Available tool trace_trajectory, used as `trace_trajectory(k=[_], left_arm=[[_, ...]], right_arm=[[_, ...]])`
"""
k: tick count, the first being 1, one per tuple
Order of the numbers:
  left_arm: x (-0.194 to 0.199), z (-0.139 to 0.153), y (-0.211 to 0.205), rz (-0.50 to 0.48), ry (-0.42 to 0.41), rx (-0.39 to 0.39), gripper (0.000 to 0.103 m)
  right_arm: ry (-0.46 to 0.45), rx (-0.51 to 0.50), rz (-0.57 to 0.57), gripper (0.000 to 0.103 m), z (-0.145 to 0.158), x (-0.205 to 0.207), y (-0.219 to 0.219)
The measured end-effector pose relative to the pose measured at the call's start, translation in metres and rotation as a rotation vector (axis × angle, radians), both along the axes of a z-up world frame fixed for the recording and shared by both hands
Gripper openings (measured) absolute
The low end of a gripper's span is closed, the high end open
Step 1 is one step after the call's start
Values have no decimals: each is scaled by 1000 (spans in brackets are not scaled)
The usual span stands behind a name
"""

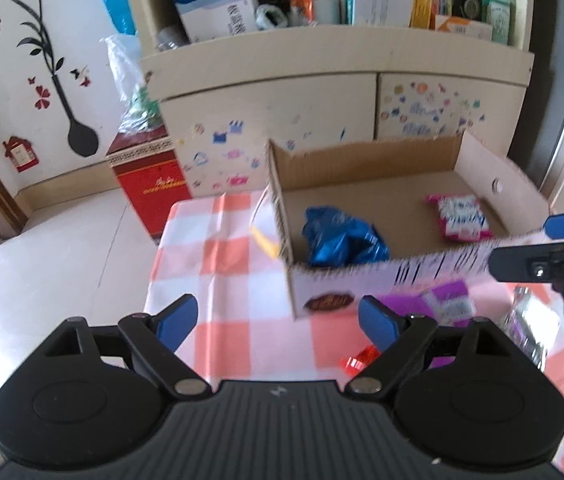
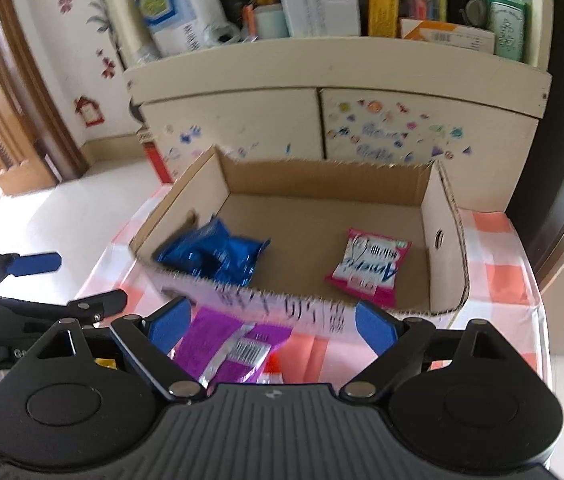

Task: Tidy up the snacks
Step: 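Move the right tool to the purple bag while the left tool reaches the yellow packet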

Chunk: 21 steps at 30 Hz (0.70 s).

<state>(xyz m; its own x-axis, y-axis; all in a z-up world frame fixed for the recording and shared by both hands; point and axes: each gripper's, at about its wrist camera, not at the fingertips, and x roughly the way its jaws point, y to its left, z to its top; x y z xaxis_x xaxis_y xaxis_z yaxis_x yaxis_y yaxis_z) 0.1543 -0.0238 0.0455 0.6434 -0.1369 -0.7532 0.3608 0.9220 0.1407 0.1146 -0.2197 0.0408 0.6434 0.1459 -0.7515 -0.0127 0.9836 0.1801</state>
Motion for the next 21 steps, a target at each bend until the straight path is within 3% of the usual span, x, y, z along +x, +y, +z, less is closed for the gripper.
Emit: trace_trajectory(k=[4, 13, 21], left_arm=[[-13, -4, 9, 34, 9, 23, 88], [-26, -29, 24, 154, 140, -13, 89], [-27, -44, 21, 158, 167, 3, 89]], right_arm=[[30, 4, 31, 94, -3, -8, 6], [131, 52, 34, 95, -21, -9, 15], [174, 58, 24, 95, -36, -1, 26]])
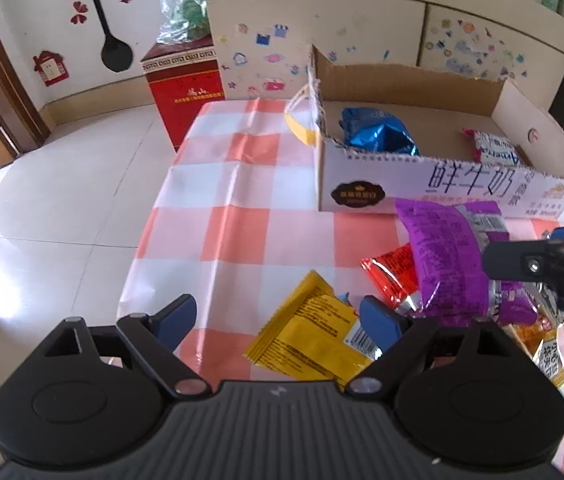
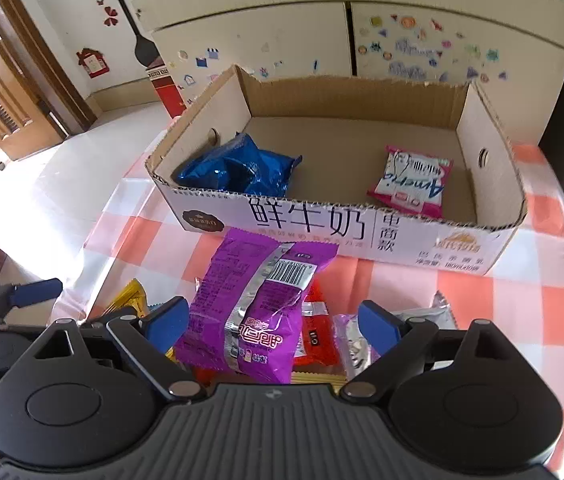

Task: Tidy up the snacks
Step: 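Move the right tool to the purple bag while the left tool reaches the yellow packet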

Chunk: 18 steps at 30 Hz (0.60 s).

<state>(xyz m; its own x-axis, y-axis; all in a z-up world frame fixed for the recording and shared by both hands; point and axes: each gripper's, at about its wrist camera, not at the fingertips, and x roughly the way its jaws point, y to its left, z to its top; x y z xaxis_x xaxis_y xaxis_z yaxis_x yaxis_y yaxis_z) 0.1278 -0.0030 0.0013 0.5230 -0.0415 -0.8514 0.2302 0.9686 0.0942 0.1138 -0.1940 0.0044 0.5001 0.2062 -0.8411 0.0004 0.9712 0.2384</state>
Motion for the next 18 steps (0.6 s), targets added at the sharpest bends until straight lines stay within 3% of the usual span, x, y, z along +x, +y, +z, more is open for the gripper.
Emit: trace_trajectory(k=[9, 18], left_arm=[[-2, -12, 4, -51, -9, 25, 93], [-8, -10, 20, -102, -22, 104, 92]], right_arm=[[28, 17, -37, 95, -16, 10, 8], [38, -30, 3, 91, -29, 18, 23]])
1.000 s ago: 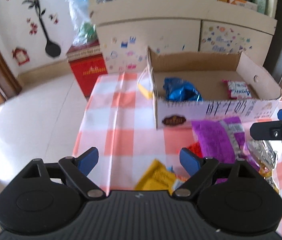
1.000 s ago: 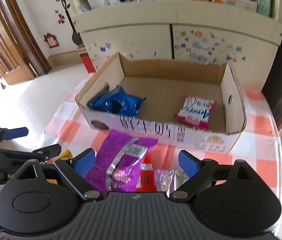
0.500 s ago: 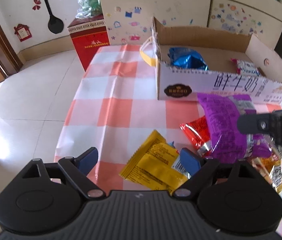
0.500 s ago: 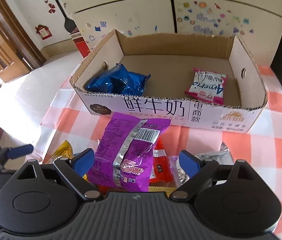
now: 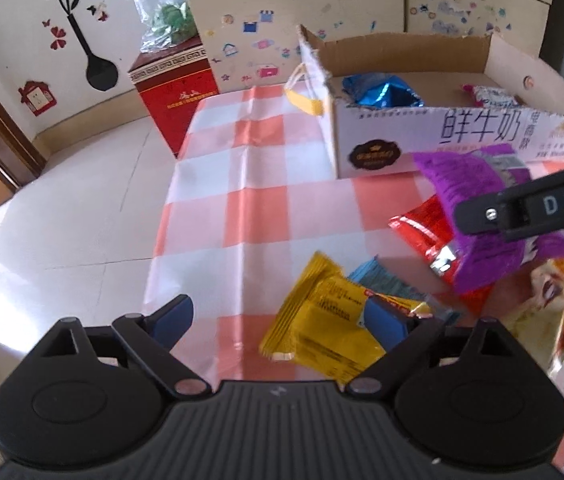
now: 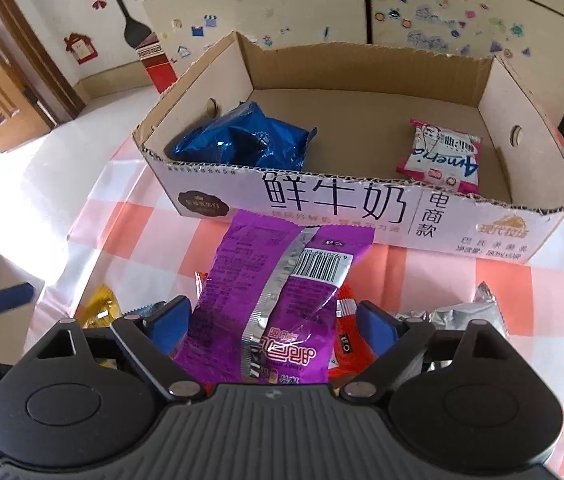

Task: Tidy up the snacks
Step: 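Move the right tool to the purple bag while the left tool reaches the yellow packet, then grasp the purple bag with the right tool while the left tool grasps the yellow packet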

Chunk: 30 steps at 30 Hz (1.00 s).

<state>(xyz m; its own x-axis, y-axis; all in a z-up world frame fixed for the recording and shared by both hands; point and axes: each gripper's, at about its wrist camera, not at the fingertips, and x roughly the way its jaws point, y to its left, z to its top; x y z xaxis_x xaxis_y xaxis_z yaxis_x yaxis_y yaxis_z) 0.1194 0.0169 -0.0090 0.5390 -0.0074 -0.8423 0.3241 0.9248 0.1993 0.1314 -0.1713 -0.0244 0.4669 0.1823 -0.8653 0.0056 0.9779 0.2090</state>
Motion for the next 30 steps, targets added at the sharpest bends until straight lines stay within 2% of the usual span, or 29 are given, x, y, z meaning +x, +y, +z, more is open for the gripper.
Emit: trace_trajectory(k=[4, 9, 14, 18, 23, 30], left_arm=[[1, 2, 11, 32, 8, -40, 91], [7, 4, 19, 106, 51, -142, 92], [9, -8, 10, 126, 71, -111, 92], [8, -20, 8, 135, 100, -115, 94], [5, -19, 10, 136, 94, -104, 94], [-1, -19, 12, 89, 99, -109, 91]], right_arm=[[-9, -38, 28, 85, 3, -1, -3], [-22, -73, 55, 85, 6, -1, -4], [-6, -60, 64, 86, 2, 1, -1], [13, -54, 72, 87, -3, 0, 0], [10, -39, 79, 83, -4, -1, -3], [-21, -57, 159, 76, -2, -7, 1]])
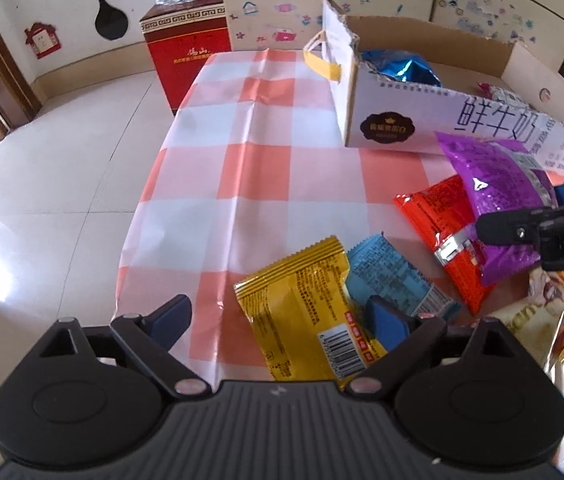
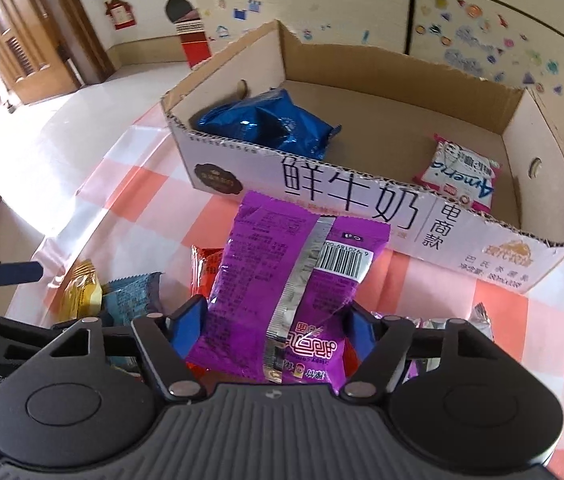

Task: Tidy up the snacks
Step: 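Grasp the purple bag with the right tool while the left tool grasps the yellow packet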

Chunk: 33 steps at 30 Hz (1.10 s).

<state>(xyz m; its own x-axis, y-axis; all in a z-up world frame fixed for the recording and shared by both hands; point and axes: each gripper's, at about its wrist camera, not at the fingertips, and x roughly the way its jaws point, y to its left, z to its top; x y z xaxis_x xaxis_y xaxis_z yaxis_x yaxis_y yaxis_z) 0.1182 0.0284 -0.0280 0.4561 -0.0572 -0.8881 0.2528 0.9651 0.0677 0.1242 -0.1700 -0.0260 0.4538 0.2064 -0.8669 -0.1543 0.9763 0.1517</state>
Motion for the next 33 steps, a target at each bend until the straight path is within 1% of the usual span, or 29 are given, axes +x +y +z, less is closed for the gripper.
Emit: trace_trajectory(k=[2, 5, 6, 7, 9, 12, 15, 19, 20, 22, 24, 27, 29, 33], left_arm=[[-3, 1, 1, -21, -6, -19, 85], [-5, 2, 1, -48, -7, -46, 71], [-6, 3, 0, -54, -4, -59, 62], [-7, 3, 0, -59, -3, -69, 56], [-8, 4, -2, -75, -10, -67, 47], [-8, 8, -3, -98, -17, -72, 44], [-4, 13, 5, -94, -8, -111, 44], [0, 15, 20, -40, 4, -142, 46], [2, 14, 23, -28, 18, -147, 49], [3, 11, 28, -8, 40, -159, 65], [3, 7, 31, 6, 62, -161, 74], [0, 2, 31, 30, 86, -146, 79], [-1, 1, 32, 57, 93, -125, 79], [-4, 6, 35, 89, 70, -107, 82]], right_arm=[[-12, 0, 27, 76, 2, -2, 1], [-27, -10, 68, 75, 4, -4, 4], [-32, -14, 82, 75, 5, -5, 5], [-35, -16, 90, 75, 5, -6, 7], [-38, -18, 104, 75, 6, -7, 9], [-46, -21, 111, 75, 9, -9, 11], [-54, -20, 110, 75, 11, -9, 10], [-55, -25, 114, 75, 12, -10, 10], [-54, -25, 115, 75, 12, -10, 10], [-53, -26, 115, 75, 12, -10, 10], [-51, -27, 117, 75, 12, -9, 11], [-49, -31, 120, 75, 11, -8, 11], [-50, -36, 124, 75, 11, -8, 12], [-54, -52, 144, 75, 12, -8, 14]])
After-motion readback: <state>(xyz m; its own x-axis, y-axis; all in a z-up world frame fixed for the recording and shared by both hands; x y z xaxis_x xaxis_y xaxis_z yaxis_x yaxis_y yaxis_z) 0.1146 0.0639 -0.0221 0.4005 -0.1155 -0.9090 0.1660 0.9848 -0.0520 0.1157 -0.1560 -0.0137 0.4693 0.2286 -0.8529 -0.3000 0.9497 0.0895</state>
